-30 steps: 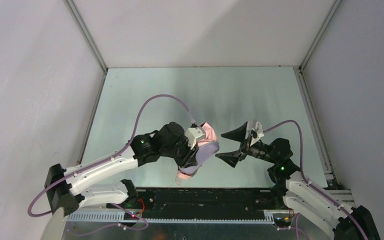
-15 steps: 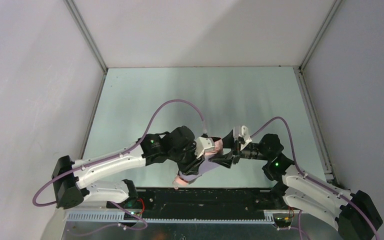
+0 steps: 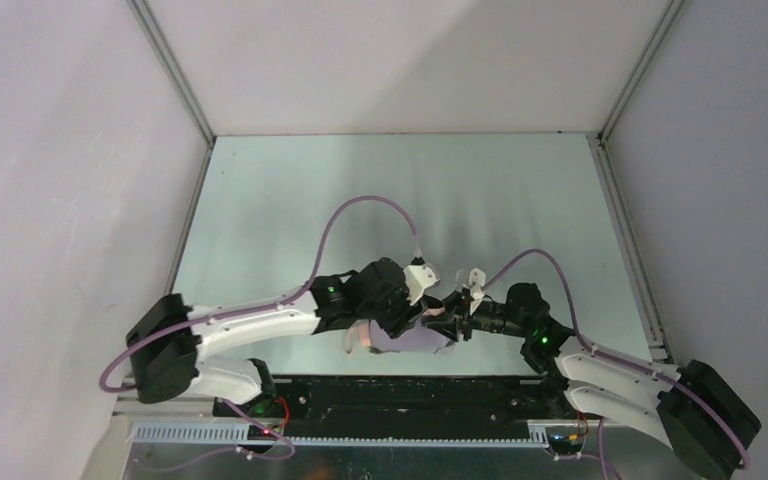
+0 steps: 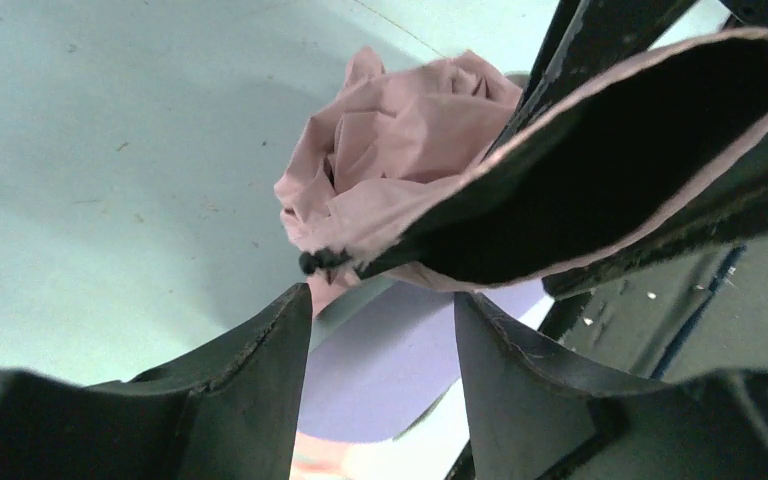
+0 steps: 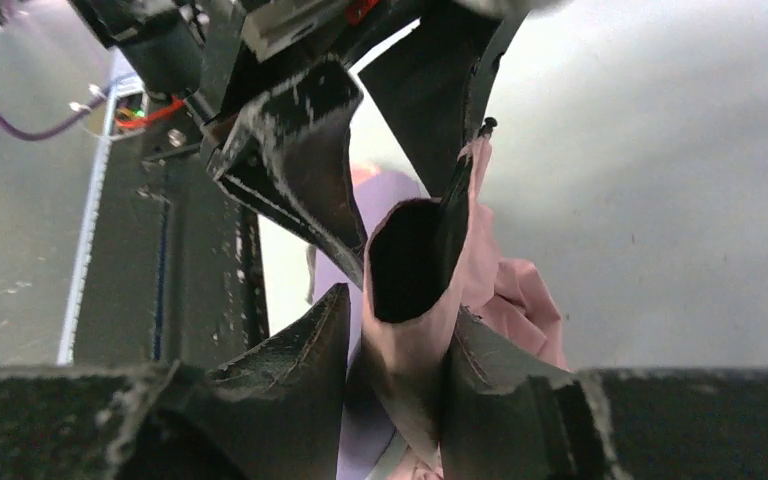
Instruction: Put away the umbrella
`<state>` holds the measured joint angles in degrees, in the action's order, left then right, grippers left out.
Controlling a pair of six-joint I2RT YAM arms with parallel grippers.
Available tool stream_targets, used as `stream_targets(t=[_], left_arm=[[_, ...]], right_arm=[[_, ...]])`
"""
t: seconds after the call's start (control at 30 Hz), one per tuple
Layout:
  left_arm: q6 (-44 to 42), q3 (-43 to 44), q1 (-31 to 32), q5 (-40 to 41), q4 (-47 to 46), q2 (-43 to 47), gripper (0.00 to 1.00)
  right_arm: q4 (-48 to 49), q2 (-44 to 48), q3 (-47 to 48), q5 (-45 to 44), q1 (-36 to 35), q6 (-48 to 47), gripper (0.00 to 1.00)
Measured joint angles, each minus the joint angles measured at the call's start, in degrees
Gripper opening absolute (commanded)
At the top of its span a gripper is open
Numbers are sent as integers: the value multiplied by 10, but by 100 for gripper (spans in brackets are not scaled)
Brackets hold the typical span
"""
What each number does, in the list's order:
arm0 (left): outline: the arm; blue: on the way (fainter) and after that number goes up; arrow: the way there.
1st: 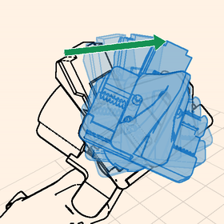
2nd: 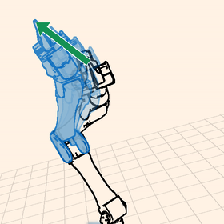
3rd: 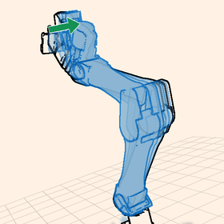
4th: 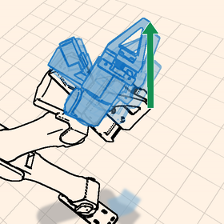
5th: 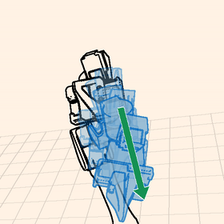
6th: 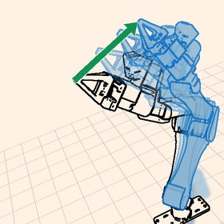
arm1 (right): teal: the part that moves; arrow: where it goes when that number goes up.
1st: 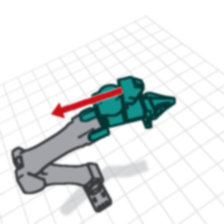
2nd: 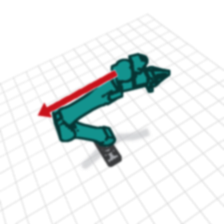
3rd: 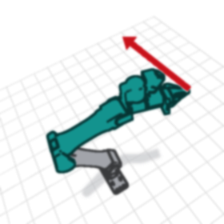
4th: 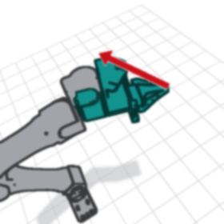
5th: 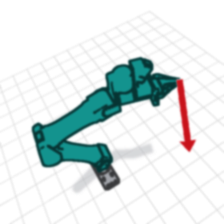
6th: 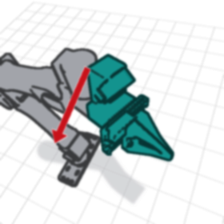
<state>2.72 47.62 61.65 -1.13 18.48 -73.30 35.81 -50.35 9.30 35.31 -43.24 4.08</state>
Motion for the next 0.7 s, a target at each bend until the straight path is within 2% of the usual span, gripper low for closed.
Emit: stream_targets(t=[0.13,0.2,0.3,0.47,0.5,0.53,0.7], left_arm=[[5,-9,6,11,-40,-53,62],[8,-17,9,11,-54,-58,63],[9,-19,9,13,-62,-57,64],[10,-19,9,24,-56,-42,66],[13,-19,9,25,-53,-38,66],[15,-20,9,25,-49,-34,66],[34,-39,9,27,-38,-5,66]], right_arm=[[15,-33,-20,-30,-3,2,44],[30,-33,-36,-38,-7,5,51],[37,-22,-50,-52,-12,19,68],[-25,0,-31,-101,-13,72,84],[-42,2,-21,-111,-8,90,94],[-56,4,-14,-121,0,109,98],[-108,50,-10,-159,68,230,99]])
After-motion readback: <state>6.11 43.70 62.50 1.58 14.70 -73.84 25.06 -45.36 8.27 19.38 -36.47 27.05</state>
